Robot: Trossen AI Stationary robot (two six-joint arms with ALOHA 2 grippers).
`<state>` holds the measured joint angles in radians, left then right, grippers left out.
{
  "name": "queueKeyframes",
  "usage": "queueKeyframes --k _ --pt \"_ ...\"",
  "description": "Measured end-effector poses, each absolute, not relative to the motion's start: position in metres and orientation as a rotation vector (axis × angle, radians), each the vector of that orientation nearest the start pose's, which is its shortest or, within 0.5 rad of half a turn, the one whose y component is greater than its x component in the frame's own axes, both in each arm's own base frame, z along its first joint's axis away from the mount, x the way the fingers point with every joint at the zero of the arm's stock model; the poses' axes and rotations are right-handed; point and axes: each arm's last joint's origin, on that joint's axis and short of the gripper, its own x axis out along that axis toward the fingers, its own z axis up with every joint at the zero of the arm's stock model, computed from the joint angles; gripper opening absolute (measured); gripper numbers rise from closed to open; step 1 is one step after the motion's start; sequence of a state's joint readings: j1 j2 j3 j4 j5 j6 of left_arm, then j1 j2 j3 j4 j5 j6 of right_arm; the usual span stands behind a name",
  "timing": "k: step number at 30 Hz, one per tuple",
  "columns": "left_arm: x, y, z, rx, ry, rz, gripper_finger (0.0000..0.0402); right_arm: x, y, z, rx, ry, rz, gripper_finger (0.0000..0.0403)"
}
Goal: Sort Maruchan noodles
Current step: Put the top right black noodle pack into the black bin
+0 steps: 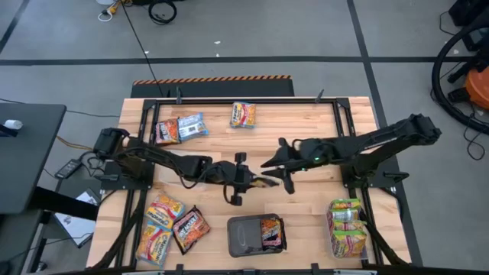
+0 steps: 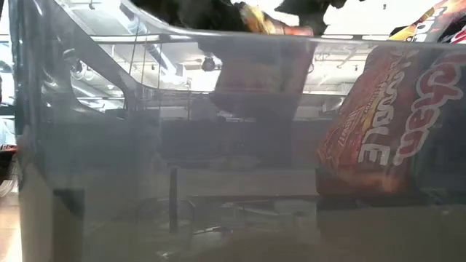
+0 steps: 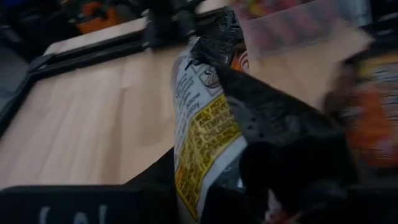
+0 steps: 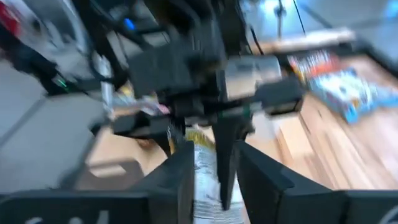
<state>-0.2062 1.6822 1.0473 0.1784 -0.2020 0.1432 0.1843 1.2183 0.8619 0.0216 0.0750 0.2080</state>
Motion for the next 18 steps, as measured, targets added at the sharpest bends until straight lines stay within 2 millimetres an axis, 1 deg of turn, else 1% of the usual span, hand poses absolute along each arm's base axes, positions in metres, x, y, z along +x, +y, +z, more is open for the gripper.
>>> queueKeyframes --k 3,5,7,10,13,18 --pt "0.350 -0.077 0.241 0.240 0.449 -0.107 0.0127 0.251 0.053 0.312 0.150 0.235 0.118 0.0132" --pt "0.342 -0.082 0.251 0.243 0.435 -0.187 0.0129 0.239 0.056 0.325 0.139 0.174 0.146 0.0133" --pt "0.334 -0.089 0.264 0.226 0.386 -0.298 0.0136 0.228 0.059 0.335 0.141 0.128 0.169 0.0133" --pt "0.327 -0.100 0.278 0.181 0.304 -0.522 0.0138 0.216 0.063 0.344 0.145 0.096 0.205 0.0132" --pt "0.331 -0.112 0.274 0.166 0.246 -0.675 0.0137 0.210 0.071 0.344 0.136 0.105 0.242 0.0131" --pt "0.351 -0.130 0.246 0.190 0.156 -0.785 0.0137 0.214 0.084 0.336 0.123 0.148 0.286 0.0131"
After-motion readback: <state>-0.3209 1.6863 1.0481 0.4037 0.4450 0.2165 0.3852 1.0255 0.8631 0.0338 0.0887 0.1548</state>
